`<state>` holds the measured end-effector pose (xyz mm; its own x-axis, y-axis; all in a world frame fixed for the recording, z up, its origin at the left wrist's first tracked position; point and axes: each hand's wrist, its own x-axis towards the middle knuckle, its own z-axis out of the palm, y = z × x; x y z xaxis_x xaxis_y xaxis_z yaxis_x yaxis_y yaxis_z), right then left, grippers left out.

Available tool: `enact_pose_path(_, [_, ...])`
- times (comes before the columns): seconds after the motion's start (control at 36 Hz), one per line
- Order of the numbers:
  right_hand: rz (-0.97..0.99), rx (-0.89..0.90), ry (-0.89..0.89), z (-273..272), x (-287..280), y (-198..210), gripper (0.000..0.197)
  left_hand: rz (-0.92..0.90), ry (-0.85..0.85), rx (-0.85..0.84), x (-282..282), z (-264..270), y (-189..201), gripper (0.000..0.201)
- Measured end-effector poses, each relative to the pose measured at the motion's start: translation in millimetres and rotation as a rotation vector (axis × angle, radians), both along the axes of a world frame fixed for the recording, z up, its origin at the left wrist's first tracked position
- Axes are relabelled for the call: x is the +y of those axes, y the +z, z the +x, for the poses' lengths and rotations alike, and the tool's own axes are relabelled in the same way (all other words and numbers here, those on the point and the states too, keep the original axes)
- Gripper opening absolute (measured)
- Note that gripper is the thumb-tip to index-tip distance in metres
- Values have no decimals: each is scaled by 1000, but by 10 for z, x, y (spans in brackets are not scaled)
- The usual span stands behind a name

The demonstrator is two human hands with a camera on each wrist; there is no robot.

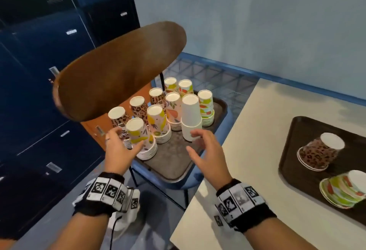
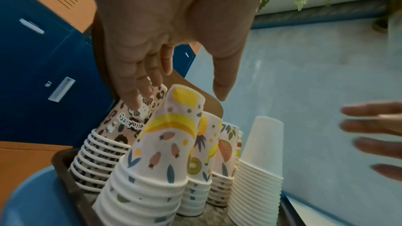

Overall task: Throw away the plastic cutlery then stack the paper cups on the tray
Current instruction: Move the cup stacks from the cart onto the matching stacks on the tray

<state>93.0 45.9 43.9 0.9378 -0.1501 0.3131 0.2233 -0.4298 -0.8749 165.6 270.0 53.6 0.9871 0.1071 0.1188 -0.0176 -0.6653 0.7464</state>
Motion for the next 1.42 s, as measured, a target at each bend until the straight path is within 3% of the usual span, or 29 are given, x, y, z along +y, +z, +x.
enact_pose_path(0.17, [-38,88,74,696,523,-97,60,-133,-113,58,54,339,-143,75])
enact_pose_path(0.56, [14,130,-102,1532,961,-360,70,-217,-239,175,145,626,-508,76])
enact_pose_path(0.75, [-36,49,-148,1355,862,-443,60,-270,-300,193,201,633,-664,82])
enact_pose_path(0.92, [-75,166,-287,1018,689,-527,63,-289,-373,272,175,613,-743,84])
enact_pose_path(1.03, [7,215,-198,903,656,-541,71,-284,-387,337,154,576,-771,87])
enact_pose_path(1.11, [103,365,-134,825,662,-594,77,-278,-374,323,130,575,-779,87])
enact_pose_path(1.19, [67,476,-154,788,640,-623,78,-287,-382,301,110,561,-755,83])
enact_pose_path(1.42, [146,415,-214,551,390,-448,64,-362,-429,328,-51,428,-644,100])
